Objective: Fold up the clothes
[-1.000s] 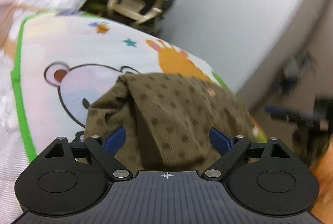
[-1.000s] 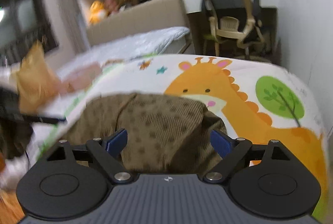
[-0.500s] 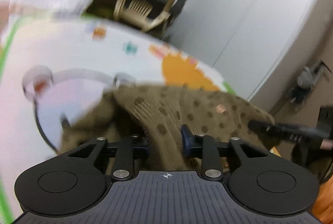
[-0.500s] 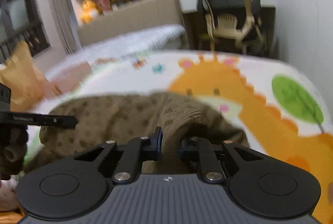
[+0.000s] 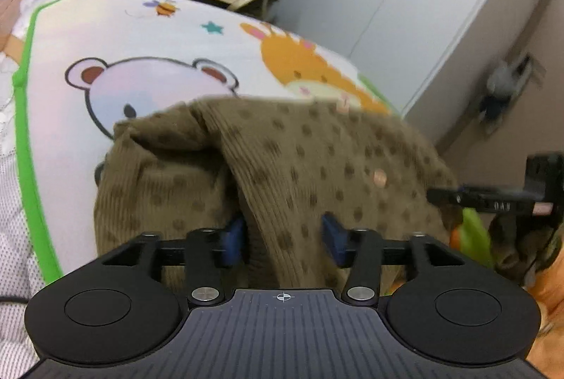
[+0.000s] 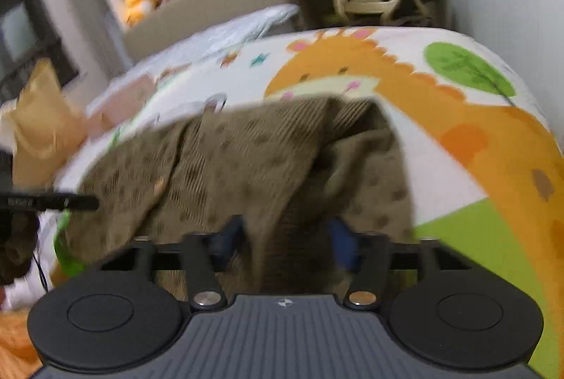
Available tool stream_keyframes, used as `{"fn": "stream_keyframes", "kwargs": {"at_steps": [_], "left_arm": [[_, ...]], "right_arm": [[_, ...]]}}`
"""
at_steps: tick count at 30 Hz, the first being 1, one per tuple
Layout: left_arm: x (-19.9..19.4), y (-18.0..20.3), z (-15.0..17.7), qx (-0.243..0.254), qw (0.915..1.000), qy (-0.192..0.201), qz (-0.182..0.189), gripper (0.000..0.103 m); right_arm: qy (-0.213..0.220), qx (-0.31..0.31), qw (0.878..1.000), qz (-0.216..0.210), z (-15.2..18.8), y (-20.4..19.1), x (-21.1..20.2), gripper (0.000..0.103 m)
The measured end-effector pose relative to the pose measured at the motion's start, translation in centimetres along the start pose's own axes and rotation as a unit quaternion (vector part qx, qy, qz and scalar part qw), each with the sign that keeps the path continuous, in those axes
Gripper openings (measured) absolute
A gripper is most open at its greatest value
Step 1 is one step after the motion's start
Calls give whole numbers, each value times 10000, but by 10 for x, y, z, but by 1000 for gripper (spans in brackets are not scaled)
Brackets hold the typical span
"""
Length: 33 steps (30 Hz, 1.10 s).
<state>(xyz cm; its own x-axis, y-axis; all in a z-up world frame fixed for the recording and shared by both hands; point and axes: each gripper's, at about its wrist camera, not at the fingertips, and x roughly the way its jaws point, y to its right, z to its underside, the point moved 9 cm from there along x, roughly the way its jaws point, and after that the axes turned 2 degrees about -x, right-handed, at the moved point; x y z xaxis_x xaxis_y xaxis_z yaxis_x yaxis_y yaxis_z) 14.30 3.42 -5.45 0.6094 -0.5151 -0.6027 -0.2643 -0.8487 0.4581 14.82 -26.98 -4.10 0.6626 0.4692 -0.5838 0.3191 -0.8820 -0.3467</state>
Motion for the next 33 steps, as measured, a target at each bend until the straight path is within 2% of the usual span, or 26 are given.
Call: {"fn": "stream_keyframes", "kwargs": {"at_steps": [1,3,4,8,9,12,14,17,21,22,25,28,31,33], "left_arm": [[-3,-3,-10,-112,9998,128,145,79],[-4,-10,-28,-350,9981,340,381,87],[-3,-14,-36,-496,9968,403,481,90],[31,-29,-46,-1270,9883,43,844,93],[42,-31,-47,-1356,9868,-79,877,93],[71,-40,-59,-1208,9902,-191,670,92],[84,-47,-80,-1168,9916,-69,548,91],[94,-55,-120,-940,9947,334,236,91],[100,-61,-161,-451,9950,806,-367,92],[100,-62,-170,-330,9939,913,-521,93],[92,-63,-163,14,9900,1051,-936,93],[84,-55,-147,323,9871,1186,-1030,93],[79,-35,-139,740,9850,1274,-897,94],[80,-21,-140,897,9855,1293,-641,94]], "right_arm": [[102,86,9999,-75,-10,2,-2,73],[291,265,9989,-237,-32,7,-5,82],[305,392,9982,-350,-41,9,-1,83],[-41,933,9931,-707,-60,15,39,84],[-230,999,9919,-753,-59,15,53,84],[-603,941,9907,-770,-64,13,95,84],[-487,763,9934,-706,-79,11,113,84],[128,267,9986,-439,-116,5,128,84],[561,-544,9965,302,-151,1,144,83],[563,-704,9946,512,-154,1,146,84],[429,-1185,9870,996,-143,-4,150,86],[272,-1501,9797,1304,-125,-7,159,89],[158,-1717,9725,1564,-111,-10,165,92],[173,-1688,9723,1609,-113,-8,168,93]]}}
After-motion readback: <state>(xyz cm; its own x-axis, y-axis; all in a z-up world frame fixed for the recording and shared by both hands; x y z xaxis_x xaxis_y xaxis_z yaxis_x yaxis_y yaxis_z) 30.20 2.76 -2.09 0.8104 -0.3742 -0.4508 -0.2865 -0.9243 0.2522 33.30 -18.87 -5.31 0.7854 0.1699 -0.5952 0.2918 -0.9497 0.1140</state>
